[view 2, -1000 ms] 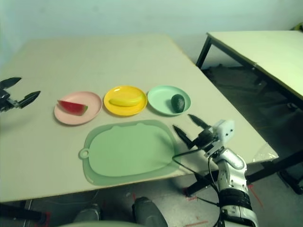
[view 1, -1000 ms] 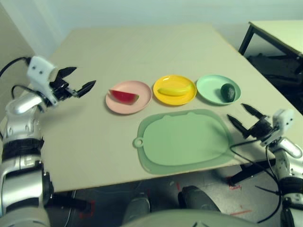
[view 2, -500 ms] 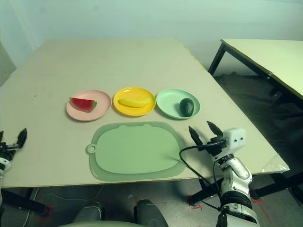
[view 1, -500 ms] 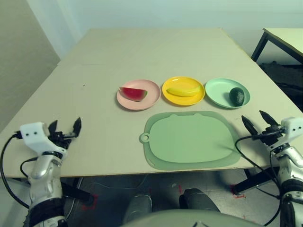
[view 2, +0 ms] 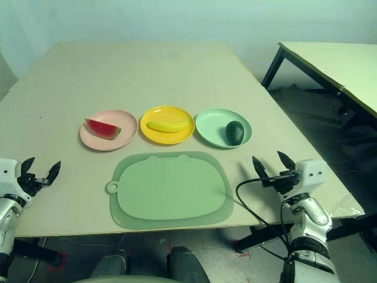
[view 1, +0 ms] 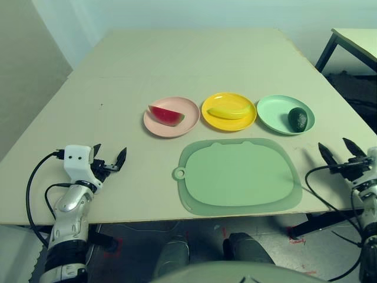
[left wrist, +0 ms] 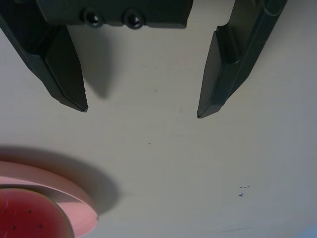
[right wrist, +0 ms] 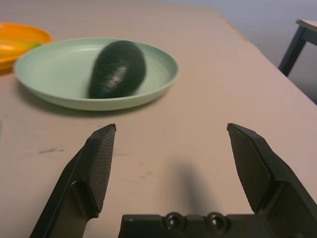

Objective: Place the fruits into color-matched plates.

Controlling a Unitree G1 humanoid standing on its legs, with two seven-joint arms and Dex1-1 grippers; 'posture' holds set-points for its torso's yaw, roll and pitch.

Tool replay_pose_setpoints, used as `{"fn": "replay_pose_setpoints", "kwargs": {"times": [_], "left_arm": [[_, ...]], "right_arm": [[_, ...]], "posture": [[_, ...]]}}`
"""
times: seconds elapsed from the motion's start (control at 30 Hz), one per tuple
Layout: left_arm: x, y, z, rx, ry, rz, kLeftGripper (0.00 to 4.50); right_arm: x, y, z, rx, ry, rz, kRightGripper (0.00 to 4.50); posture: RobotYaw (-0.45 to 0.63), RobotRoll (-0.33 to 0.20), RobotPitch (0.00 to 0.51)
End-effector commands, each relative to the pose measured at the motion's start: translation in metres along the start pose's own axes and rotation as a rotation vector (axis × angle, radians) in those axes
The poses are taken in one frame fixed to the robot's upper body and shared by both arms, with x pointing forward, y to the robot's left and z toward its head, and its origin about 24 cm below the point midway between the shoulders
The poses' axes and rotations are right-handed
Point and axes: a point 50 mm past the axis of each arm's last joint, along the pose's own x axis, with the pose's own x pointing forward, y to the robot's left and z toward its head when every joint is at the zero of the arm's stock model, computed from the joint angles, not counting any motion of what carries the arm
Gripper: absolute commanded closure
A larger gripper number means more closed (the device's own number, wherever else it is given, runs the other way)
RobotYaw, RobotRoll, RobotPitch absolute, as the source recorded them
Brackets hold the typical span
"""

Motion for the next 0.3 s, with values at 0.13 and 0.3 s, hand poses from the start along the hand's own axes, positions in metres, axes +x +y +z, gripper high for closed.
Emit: {"fn": "replay_pose_setpoints", "kwargs": {"times": [0.13,0.3], "left_arm": [[0.004,-0.022,-0.014,-0.029,0.045,-0.074,0.02],[0.006,-0.030,-0.014,-0.034,0.037,-0.088,0.02]], "right_arm": [[-0.002,-0.010,0.006,-0.018,-0.008,-0.029,0.00],[-0.004,-0.011,0.005,-0.015,-0.009,-0.043,0.00]], "posture": [[-0.08,0.000,0.085],[-0.07,0.000,0.060]]}}
